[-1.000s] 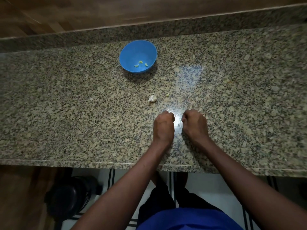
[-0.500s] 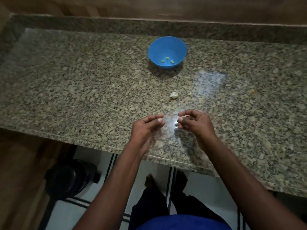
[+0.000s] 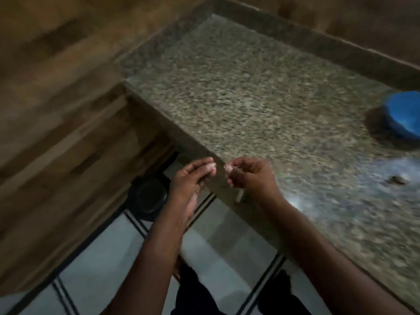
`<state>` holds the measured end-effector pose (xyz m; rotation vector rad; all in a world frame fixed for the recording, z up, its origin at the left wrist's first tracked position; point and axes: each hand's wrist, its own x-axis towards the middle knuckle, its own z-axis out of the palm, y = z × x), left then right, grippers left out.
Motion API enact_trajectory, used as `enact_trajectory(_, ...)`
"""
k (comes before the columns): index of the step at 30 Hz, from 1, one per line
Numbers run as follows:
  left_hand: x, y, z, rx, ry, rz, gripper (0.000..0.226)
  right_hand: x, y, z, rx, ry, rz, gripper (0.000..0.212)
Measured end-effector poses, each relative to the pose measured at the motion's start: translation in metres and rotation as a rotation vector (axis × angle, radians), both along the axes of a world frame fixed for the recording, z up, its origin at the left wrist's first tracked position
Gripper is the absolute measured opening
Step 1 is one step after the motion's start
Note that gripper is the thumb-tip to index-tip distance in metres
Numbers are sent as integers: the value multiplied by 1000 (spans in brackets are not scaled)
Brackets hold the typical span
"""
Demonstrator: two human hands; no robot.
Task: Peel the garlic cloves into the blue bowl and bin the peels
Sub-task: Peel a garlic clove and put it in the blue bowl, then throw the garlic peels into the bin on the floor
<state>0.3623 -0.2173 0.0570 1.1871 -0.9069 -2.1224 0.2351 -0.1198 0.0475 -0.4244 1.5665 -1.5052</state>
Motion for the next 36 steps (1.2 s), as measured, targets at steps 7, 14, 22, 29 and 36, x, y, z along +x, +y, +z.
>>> enact_trajectory(7,148,-154,-34,42,-1,164,16,131,-175,-18,67,45,80,11)
enact_trajectory(14,233,-245,-66,97,-37,277,16,199,-282,-36,105,-5,160,13)
enact_trajectory(22,272,-285,-121,178,-70,328,16,232,-335,-82,253,17,252,8)
enact_trajectory(29,280,-304,-212,233,-198,273,15,242,-355,-171,474,38,262,8)
enact_trajectory(36,273,-310,-320,288,-265,175,14,234,-369,-297,556,13,222,26)
